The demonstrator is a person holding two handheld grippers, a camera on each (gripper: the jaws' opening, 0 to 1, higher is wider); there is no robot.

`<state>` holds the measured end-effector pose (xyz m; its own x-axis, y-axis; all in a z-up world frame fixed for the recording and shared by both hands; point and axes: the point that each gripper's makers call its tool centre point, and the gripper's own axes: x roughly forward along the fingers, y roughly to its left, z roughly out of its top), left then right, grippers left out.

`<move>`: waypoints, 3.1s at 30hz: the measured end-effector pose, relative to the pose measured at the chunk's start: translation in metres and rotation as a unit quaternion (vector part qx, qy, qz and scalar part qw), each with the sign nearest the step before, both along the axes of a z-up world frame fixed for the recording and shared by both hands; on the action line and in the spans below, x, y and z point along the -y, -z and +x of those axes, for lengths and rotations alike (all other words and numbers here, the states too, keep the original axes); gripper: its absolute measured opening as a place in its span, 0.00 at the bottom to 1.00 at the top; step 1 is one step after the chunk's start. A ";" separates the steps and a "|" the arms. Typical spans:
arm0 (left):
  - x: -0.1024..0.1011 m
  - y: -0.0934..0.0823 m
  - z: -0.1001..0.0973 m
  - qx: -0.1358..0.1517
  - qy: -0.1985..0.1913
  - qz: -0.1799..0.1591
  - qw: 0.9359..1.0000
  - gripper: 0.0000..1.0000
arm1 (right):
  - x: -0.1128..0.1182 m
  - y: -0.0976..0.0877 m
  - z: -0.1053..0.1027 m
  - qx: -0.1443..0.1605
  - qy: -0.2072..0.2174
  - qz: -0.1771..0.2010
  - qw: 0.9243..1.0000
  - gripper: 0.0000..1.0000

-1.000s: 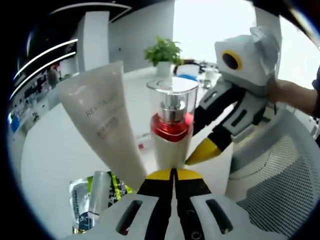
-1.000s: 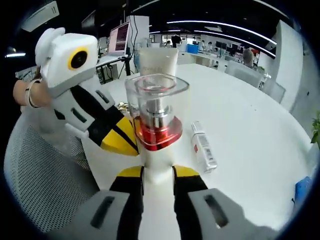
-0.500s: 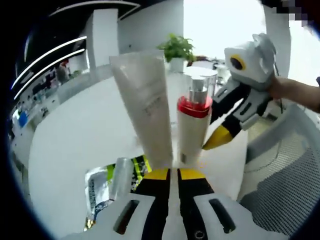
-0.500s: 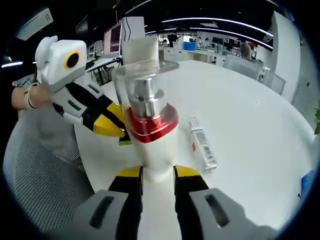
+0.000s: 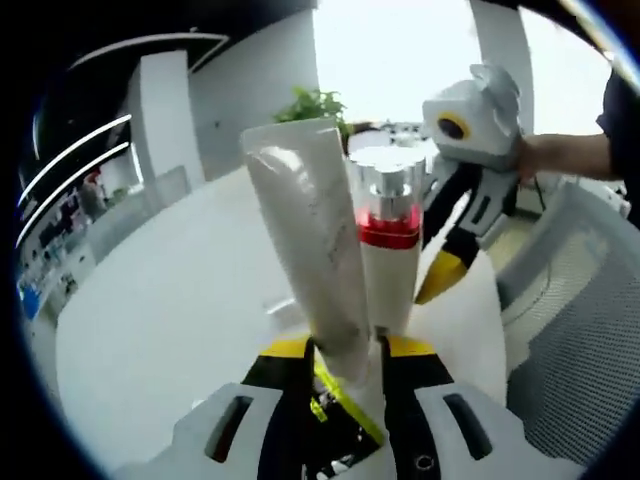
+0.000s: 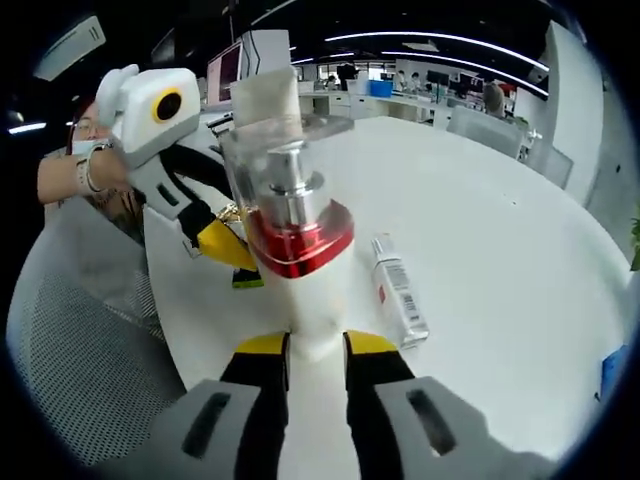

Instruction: Arrange the skincare products in the storage area until every visible bottle or jar stands upright without overlapping.

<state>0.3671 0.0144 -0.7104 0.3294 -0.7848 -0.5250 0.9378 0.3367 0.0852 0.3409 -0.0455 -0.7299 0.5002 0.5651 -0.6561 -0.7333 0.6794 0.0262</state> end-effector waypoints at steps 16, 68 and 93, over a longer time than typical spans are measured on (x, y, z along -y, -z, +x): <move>0.008 0.009 0.001 -0.028 0.067 -0.016 0.997 0.18 | -0.004 0.005 0.003 -0.008 0.015 0.008 1.000 0.24; 0.008 0.008 -0.007 -0.028 0.124 -0.027 0.992 0.16 | -0.015 -0.035 0.030 0.061 0.000 0.105 0.993 0.44; 0.009 0.008 -0.009 -0.025 0.141 -0.030 0.989 0.16 | -0.023 -0.024 0.029 0.052 -0.063 0.085 0.993 0.33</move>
<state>0.3578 0.0056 -0.7188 0.0673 -0.8725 -0.4840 0.9977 0.0638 0.0238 0.3696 -0.0225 -0.7061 0.4795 0.7250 -0.4945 -0.8165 0.5751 0.0515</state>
